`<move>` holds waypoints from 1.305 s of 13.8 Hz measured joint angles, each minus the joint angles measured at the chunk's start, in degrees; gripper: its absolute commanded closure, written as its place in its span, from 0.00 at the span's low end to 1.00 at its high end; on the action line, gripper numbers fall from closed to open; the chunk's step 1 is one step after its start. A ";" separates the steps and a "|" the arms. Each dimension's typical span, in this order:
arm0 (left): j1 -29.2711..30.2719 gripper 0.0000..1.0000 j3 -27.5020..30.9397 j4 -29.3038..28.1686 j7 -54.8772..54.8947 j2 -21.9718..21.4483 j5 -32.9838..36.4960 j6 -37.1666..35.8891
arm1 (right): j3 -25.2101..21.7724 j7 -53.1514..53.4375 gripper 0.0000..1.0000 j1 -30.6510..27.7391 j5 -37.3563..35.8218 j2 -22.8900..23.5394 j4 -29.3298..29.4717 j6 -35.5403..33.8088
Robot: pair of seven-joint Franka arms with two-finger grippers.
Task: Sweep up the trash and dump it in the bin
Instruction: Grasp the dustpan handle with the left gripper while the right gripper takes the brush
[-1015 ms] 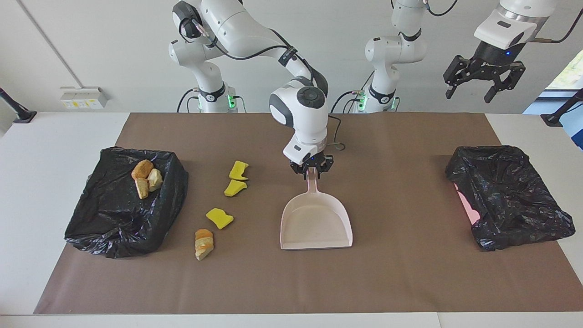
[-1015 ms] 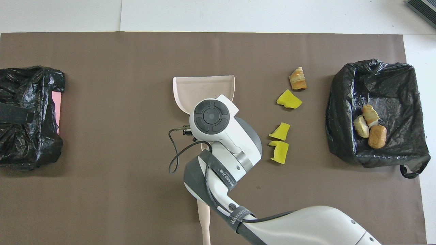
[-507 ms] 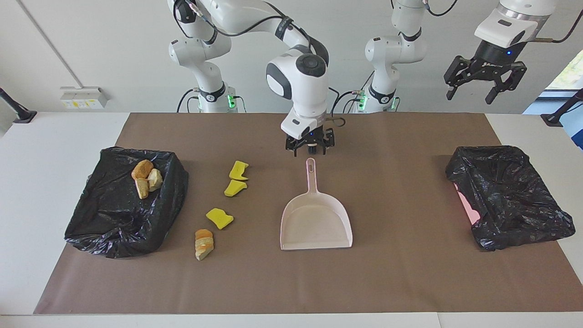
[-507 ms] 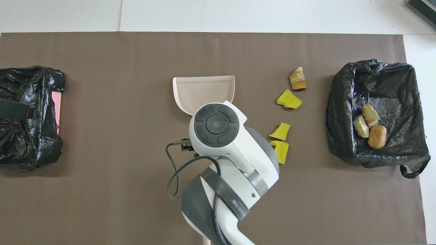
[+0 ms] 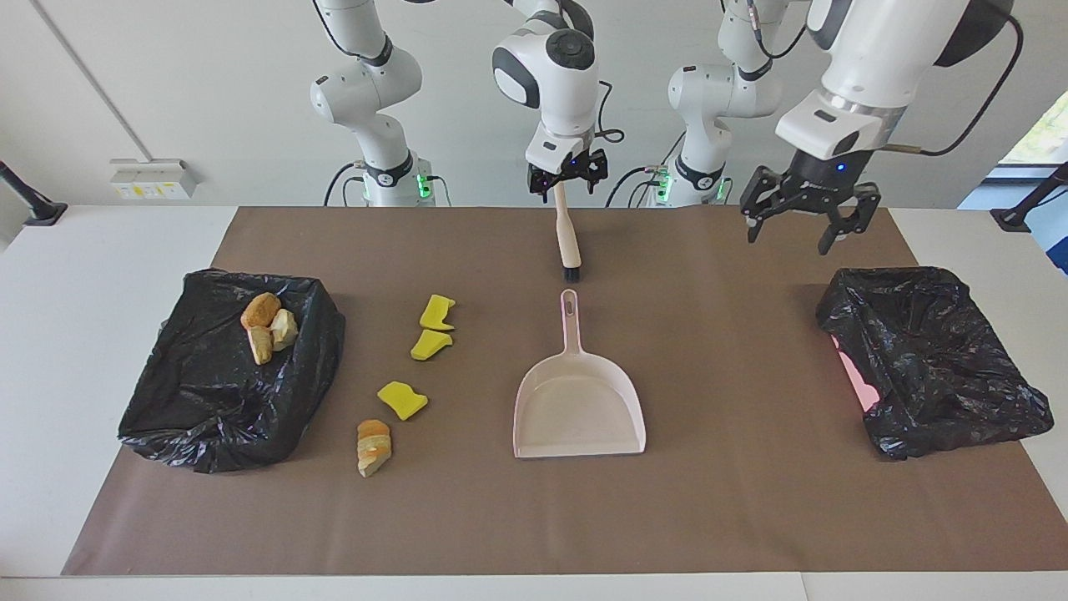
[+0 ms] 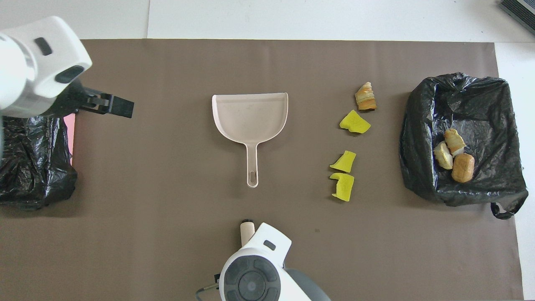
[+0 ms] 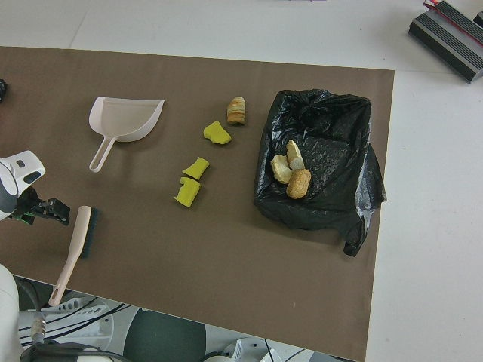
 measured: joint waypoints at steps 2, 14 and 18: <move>-3.99 0.00 -0.09 -1.92 -3.49 3.70 0.56 5.74 | 0.09 3.04 0.00 5.92 0.43 -0.79 -6.43 5.45; -18.27 0.00 -0.19 -19.43 -25.94 15.53 4.58 31.89 | -0.03 4.31 0.90 9.39 3.89 -3.44 -17.15 13.59; -20.15 0.06 -0.11 -20.94 -27.39 15.08 4.58 32.56 | -0.02 3.37 1.00 9.44 3.89 -3.43 -17.19 13.77</move>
